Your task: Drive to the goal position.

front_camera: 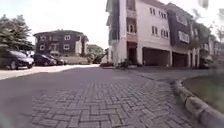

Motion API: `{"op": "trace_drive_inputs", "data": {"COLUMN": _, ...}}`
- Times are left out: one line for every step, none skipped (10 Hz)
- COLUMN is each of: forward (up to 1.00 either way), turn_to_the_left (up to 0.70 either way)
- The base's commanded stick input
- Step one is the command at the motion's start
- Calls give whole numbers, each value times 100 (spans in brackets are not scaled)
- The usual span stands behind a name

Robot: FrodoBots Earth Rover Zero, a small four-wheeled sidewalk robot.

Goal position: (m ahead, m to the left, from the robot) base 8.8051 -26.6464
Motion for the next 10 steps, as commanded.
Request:
{"op": "trace_drive_inputs", "data": {"forward": 70, "turn_to_the_left": -5}}
{"op": "trace_drive_inputs", "data": {"forward": 70, "turn_to_the_left": 0}}
{"op": "trace_drive_inputs", "data": {"forward": 70, "turn_to_the_left": 0}}
{"op": "trace_drive_inputs", "data": {"forward": 70, "turn_to_the_left": 0}}
{"op": "trace_drive_inputs", "data": {"forward": 70, "turn_to_the_left": 0}}
{"op": "trace_drive_inputs", "data": {"forward": 70, "turn_to_the_left": 0}}
{"op": "trace_drive_inputs", "data": {"forward": 70, "turn_to_the_left": 0}}
{"op": "trace_drive_inputs", "data": {"forward": 70, "turn_to_the_left": 0}}
{"op": "trace_drive_inputs", "data": {"forward": 70, "turn_to_the_left": 0}}
{"op": "trace_drive_inputs", "data": {"forward": 70, "turn_to_the_left": 0}}
